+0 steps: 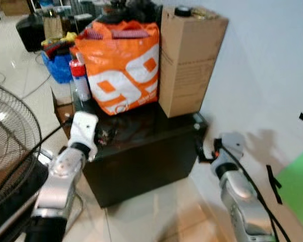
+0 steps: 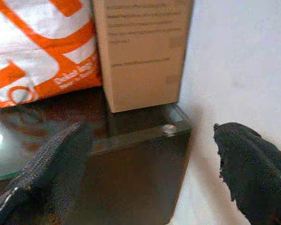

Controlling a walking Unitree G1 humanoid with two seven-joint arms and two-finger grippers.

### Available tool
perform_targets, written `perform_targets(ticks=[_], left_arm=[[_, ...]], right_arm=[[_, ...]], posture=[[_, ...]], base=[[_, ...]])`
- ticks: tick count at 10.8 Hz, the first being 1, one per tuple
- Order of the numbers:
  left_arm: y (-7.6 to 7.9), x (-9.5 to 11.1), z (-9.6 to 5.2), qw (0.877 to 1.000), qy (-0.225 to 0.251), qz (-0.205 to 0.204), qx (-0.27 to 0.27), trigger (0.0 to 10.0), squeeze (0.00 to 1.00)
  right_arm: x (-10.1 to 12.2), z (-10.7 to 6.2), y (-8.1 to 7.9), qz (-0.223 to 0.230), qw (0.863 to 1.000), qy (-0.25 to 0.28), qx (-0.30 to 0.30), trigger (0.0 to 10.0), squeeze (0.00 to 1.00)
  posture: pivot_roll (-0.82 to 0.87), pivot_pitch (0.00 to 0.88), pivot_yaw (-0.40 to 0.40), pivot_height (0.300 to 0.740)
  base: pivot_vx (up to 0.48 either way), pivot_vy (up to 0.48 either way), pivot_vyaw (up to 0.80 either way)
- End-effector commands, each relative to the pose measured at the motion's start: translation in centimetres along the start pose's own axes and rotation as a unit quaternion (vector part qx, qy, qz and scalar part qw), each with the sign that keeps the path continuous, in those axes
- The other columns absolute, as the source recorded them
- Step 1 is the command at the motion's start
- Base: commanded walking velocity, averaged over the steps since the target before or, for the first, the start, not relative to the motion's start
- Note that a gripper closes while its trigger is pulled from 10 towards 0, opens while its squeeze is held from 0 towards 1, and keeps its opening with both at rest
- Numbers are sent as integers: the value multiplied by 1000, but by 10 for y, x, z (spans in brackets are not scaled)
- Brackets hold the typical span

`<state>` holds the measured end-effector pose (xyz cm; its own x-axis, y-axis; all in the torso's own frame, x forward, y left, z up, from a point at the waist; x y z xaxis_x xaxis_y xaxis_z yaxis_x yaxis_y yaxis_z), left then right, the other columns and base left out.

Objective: Hang keys on a hook

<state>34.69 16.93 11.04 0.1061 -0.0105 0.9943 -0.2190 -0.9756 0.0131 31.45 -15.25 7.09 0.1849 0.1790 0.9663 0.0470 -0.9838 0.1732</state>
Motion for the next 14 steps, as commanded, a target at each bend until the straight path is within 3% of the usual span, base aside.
perform_targets(ticks=[1, 8, 14], left_arm=[[9, 2, 3, 1000, 3, 2, -12, 10000, 0], [8, 3, 4, 1000, 9, 4, -11, 10000, 0], [10, 3, 5, 1000, 11, 7, -12, 10000, 0]], right_arm=[[-1, 0, 11, -5, 1000, 1, -13, 10000, 1000], [2, 3, 9, -10, 1000, 7, -9, 10000, 1000], [3, 5, 14, -16, 1000, 10, -13, 10000, 1000]], posture=[[-52, 0, 3, 740], [-44, 0, -10, 740], [-43, 0, -14, 740]], base=[[345, 0, 0], [348, 0, 437], [349, 0, 0]])
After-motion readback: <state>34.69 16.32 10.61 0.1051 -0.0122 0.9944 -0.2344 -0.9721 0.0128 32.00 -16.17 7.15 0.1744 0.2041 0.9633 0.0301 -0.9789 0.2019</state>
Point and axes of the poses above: a point about 5 cm out from each wrist's last joint towards the gripper, its own z axis pointing out of the wrist towards the gripper, its own x axis along the axis of the wrist's last joint, y = z × x, the point moved 6 cm from there along z, pointing out of the wrist towards the gripper, and after that the axes turned 12 degrees about -z, right-handed, at the moved point
